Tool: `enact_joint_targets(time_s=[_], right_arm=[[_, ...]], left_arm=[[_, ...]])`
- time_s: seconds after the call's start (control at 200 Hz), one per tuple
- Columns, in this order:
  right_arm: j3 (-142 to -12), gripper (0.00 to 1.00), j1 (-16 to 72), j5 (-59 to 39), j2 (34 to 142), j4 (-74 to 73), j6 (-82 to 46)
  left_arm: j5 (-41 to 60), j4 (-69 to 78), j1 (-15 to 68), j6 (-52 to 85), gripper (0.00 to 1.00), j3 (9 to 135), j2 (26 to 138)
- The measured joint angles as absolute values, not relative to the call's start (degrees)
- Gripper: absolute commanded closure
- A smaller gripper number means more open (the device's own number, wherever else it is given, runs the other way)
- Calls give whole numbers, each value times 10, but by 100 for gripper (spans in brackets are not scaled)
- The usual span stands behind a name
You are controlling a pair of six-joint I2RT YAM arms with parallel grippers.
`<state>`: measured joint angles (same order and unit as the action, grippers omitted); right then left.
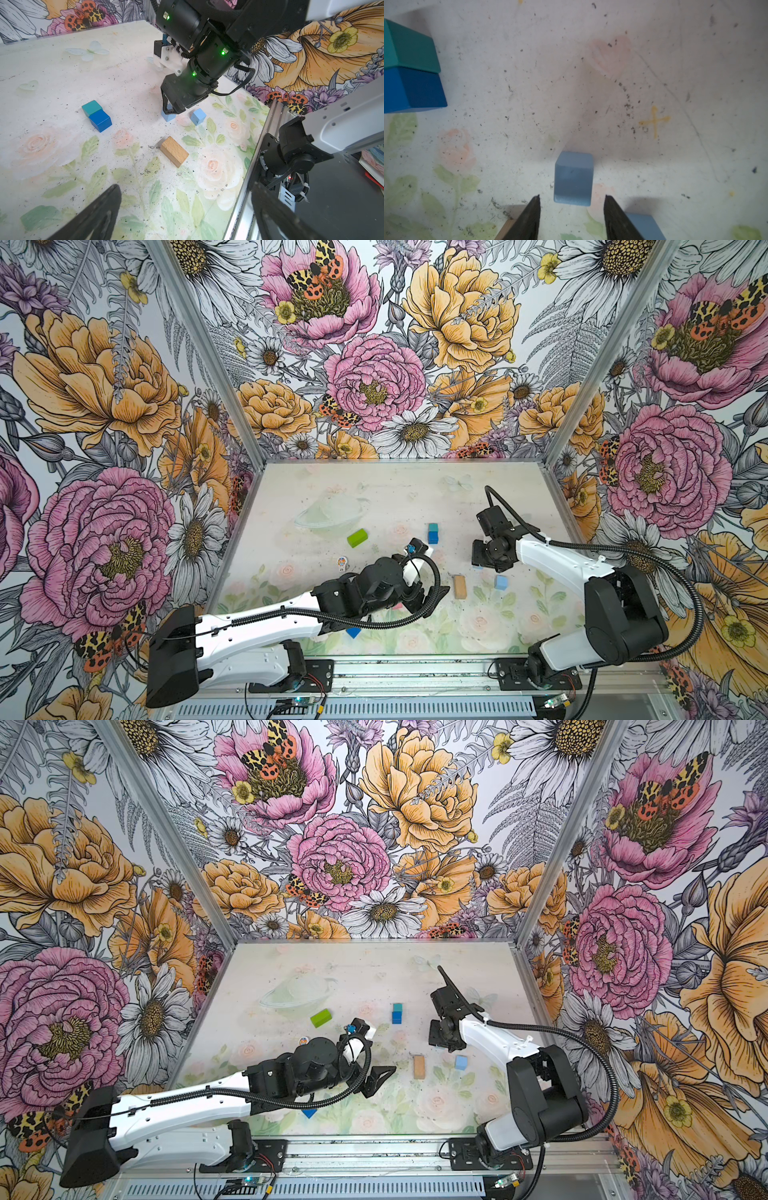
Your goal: Build the wood block tower
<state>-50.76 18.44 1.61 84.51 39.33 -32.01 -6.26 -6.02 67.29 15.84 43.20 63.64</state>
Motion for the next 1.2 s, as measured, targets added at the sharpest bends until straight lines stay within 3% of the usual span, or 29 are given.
enact_joint_targets(time_s=[0.921,1.201], right_arm=[[-508,61,179,17,891,378,-318],[-515,71,179,17,908,375,-315]], left_arm=[[-63,-62,673,134,1,432,626],[-63,-62,672,132,1,430,627]])
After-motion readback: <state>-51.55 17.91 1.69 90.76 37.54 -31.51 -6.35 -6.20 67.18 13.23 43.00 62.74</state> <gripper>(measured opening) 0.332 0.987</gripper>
